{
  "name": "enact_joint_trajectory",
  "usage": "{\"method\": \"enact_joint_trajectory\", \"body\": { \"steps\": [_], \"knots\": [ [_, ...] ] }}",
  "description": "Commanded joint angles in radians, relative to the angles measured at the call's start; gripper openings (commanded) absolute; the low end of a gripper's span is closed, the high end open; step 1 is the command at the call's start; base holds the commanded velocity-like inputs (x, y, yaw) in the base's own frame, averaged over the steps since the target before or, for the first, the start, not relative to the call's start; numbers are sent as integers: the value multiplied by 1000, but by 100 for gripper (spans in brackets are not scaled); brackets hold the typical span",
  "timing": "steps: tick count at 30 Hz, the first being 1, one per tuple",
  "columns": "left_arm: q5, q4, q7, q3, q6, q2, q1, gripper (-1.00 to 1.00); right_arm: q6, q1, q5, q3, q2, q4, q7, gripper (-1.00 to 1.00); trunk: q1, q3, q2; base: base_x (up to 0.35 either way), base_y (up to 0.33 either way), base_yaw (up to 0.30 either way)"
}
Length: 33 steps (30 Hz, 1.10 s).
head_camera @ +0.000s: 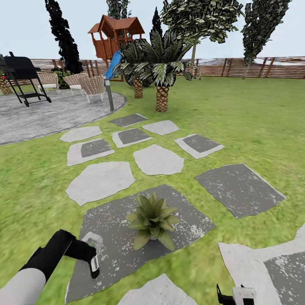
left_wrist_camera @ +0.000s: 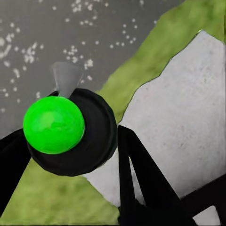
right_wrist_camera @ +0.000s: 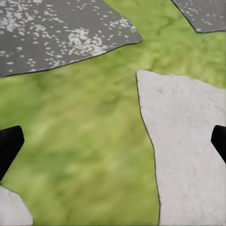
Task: Pick up the pesticide atomizer in the garden and spray insectifuge to fully cover both potted plants in the garden.
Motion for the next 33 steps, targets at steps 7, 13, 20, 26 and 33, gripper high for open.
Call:
{"method": "enact_joint_trajectory", "body": {
  "steps": [7,13,20,26,33],
  "knots": [
    [-21,-144,-11,-89,307,-44,-47,-100,-2,14,5,0,1,2,-8,100,0,-1,0,0,0,0],
    [-21,-129,-42,-283,335,-51,-62,-100,-2,15,2,0,4,1,-9,100,0,-1,0,126,88,0],
    [-23,-79,-50,-288,336,-55,-84,-100,-2,15,0,-2,17,1,-9,100,0,-6,0,282,199,-110],
    [-24,-58,-50,-290,336,-56,-84,-100,-2,15,0,-5,27,1,-9,100,0,-13,0,272,199,-205],
    [-22,-52,-55,-412,337,-56,-78,-100,-2,15,0,-5,27,1,-9,100,0,-13,0,91,74,-121]
  ]
}}
